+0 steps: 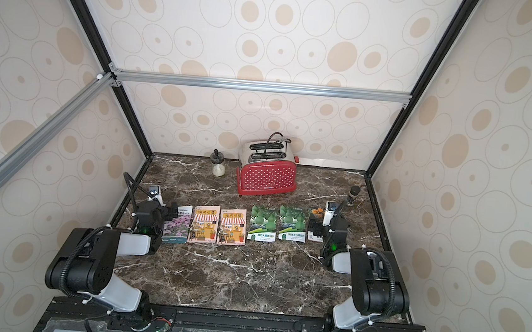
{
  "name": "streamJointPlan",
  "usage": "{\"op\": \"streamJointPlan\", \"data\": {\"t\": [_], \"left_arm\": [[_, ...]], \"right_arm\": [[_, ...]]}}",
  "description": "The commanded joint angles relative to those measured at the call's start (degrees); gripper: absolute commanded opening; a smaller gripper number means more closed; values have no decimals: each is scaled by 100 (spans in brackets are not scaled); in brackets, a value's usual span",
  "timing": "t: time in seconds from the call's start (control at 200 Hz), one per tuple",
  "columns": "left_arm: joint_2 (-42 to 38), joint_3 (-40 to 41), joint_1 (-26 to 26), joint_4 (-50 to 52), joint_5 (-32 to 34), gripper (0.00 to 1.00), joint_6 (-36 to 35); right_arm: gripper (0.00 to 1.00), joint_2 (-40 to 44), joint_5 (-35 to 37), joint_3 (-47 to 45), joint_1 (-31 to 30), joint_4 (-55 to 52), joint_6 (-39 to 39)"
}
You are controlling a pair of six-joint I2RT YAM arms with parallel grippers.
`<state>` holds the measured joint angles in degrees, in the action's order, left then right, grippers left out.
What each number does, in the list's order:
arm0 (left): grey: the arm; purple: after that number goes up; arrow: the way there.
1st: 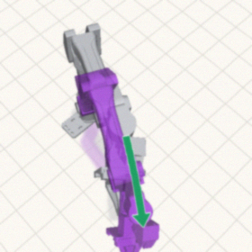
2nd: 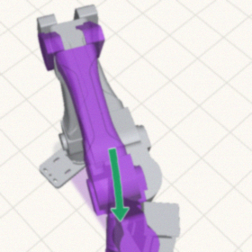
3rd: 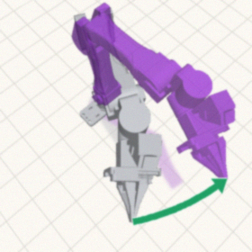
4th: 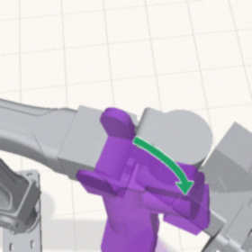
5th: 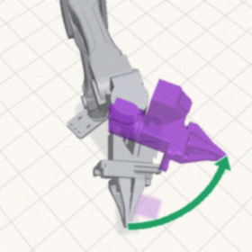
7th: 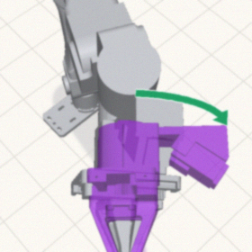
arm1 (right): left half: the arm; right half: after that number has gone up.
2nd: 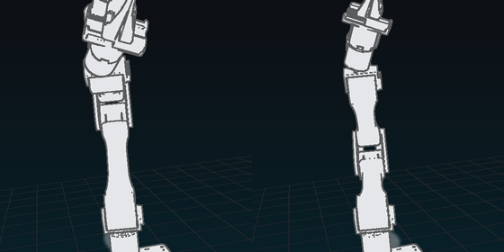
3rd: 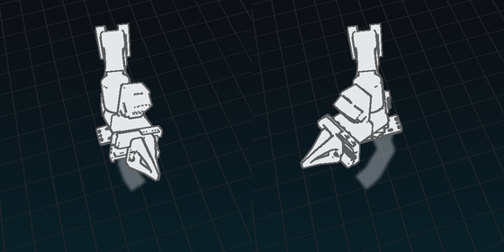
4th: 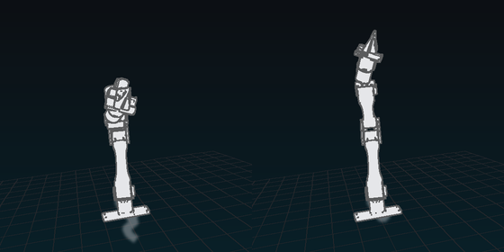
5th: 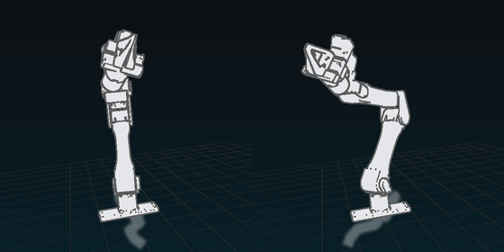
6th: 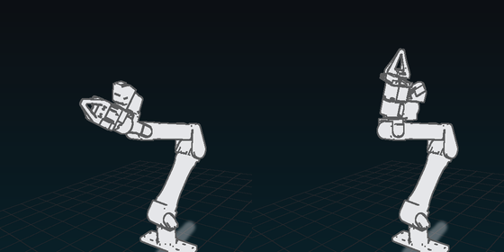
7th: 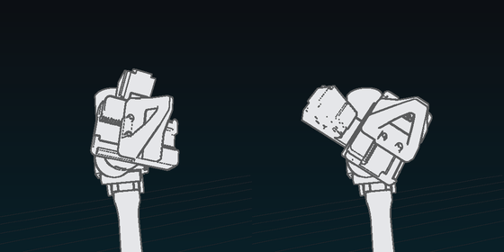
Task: Arrange the seed packets in a row
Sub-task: Reset both arms
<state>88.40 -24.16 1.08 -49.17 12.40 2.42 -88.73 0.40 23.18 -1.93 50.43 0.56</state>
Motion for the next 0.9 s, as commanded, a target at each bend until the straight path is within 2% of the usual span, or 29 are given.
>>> {"op": "streamJointPlan", "data": {"t": [0.0,0.1,0.19,0.896], "left_arm": [[-18,-10,7,118,-177,99,27],[-23,-9,-15,105,-141,99,28],[-11,66,-152,-44,190,99,-30],[-5,33,-126,10,148,99,-13]], "right_arm": [[100,-36,144,13,-17,-127,-129],[100,-38,137,20,-17,-130,-129],[100,-37,137,18,-17,-126,-131],[100,-36,135,17,-13,-139,-133]]}}
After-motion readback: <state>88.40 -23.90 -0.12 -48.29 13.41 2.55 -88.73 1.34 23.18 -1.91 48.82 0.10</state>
